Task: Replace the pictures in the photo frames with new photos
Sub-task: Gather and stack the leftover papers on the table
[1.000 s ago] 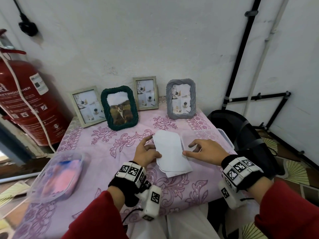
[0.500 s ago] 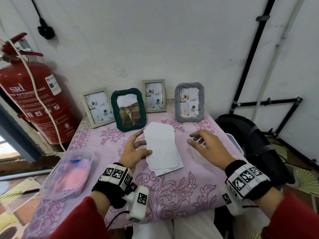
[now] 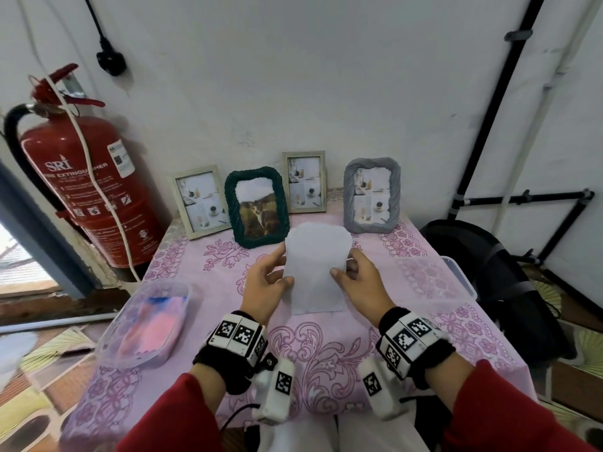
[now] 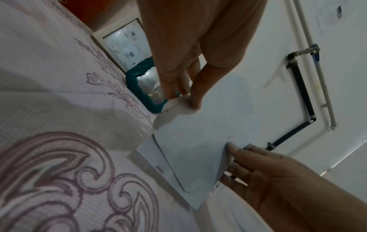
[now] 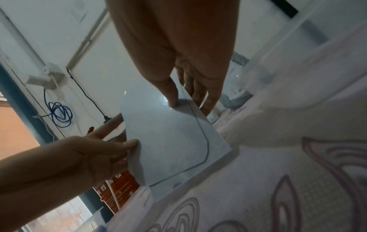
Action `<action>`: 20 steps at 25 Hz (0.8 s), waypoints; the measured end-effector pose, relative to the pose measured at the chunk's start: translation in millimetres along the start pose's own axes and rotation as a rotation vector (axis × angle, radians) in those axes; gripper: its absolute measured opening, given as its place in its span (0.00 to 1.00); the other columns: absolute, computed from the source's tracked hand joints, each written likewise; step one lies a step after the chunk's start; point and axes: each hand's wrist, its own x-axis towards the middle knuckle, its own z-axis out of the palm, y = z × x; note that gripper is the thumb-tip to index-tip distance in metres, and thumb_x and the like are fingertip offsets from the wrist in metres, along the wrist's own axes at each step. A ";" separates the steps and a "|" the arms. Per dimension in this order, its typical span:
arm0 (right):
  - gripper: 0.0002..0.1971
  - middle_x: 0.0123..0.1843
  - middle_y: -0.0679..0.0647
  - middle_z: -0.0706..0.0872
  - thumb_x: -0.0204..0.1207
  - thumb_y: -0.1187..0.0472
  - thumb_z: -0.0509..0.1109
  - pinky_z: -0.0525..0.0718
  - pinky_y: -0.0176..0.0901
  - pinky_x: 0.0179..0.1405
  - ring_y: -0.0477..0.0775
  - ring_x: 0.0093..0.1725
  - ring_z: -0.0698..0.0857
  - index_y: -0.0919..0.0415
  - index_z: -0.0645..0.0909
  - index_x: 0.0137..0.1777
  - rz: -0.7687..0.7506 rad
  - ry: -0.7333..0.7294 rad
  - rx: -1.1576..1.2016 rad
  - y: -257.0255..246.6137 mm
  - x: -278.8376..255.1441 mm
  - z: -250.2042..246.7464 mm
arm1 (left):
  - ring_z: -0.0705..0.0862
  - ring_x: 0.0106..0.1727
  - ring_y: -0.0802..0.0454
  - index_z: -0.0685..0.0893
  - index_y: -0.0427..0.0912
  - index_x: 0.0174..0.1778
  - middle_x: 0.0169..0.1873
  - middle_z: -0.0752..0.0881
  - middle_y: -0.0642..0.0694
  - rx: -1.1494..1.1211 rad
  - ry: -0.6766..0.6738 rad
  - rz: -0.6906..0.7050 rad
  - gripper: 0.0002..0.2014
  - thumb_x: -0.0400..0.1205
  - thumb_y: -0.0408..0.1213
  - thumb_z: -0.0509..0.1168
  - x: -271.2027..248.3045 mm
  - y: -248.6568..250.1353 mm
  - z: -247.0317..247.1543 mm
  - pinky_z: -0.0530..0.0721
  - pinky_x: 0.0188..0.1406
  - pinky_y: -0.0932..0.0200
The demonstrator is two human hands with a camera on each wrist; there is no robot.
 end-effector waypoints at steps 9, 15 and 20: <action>0.22 0.65 0.58 0.82 0.78 0.76 0.58 0.77 0.59 0.70 0.56 0.66 0.80 0.58 0.66 0.69 0.006 -0.108 -0.026 16.7 -5.4 4.5 | 0.81 0.57 0.60 0.61 0.46 0.79 0.63 0.78 0.51 -0.079 -0.055 -0.053 0.40 0.74 0.09 0.55 -14.4 -19.7 20.1 0.84 0.44 0.73; 0.19 0.63 0.59 0.82 0.80 0.75 0.55 0.77 0.59 0.70 0.57 0.64 0.81 0.60 0.66 0.68 0.018 -0.096 -0.058 25.6 -9.6 7.4 | 0.80 0.59 0.45 0.64 0.42 0.77 0.59 0.80 0.36 -0.079 -0.024 -0.094 0.28 0.82 0.17 0.52 -19.3 -28.8 23.7 0.84 0.52 0.63; 0.21 0.58 0.63 0.84 0.79 0.75 0.58 0.81 0.56 0.64 0.62 0.59 0.84 0.61 0.64 0.70 0.021 -0.038 -0.057 17.8 -5.7 4.6 | 0.83 0.47 0.49 0.68 0.43 0.74 0.48 0.84 0.36 -0.015 0.022 -0.098 0.24 0.83 0.19 0.53 -16.4 -24.9 19.8 0.84 0.43 0.64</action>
